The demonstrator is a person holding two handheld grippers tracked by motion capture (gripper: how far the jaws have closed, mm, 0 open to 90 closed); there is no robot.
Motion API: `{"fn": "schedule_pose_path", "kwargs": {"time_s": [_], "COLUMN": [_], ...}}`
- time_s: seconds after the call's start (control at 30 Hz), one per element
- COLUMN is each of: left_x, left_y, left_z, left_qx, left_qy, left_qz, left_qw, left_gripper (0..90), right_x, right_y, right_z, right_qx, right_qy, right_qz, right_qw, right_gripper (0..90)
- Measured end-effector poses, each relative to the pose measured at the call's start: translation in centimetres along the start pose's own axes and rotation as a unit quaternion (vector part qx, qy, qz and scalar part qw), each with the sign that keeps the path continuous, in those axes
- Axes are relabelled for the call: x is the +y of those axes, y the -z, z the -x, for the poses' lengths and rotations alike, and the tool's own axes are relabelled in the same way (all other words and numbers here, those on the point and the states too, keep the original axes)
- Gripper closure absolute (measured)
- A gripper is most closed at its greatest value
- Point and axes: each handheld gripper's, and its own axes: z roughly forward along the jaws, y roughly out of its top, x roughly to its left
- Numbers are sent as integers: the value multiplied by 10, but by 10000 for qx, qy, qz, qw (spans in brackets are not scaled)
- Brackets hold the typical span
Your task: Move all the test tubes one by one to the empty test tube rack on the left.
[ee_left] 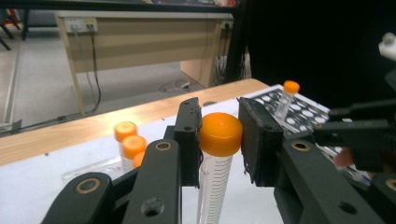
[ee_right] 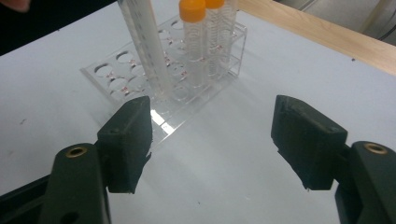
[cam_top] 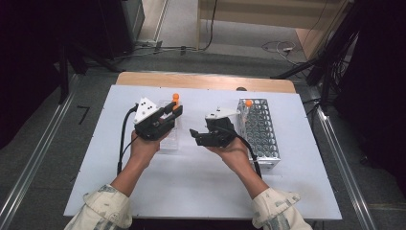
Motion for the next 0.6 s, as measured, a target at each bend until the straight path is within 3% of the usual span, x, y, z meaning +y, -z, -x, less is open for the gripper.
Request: {"fn": "schedule_pose_path", "kwargs": {"time_s": [0.27,0.6], "left_x": [-1,-5], "left_y": [-5,-15], "left_z": [-12,-19], "left_qx": [327,419], "left_qy": [30,123], "left_qz": [54,-23], "left_qw": [9994,9990], "left_gripper": [698,698], "right_x": [-1,-2], "right_y": [0,-1], "right_z": [0,1], "right_qx": [-15,-17], "right_qy": [15,11], "right_qz": [-38,-53], "right_qw": [10000,10000], "right_gripper": [250,251]}}
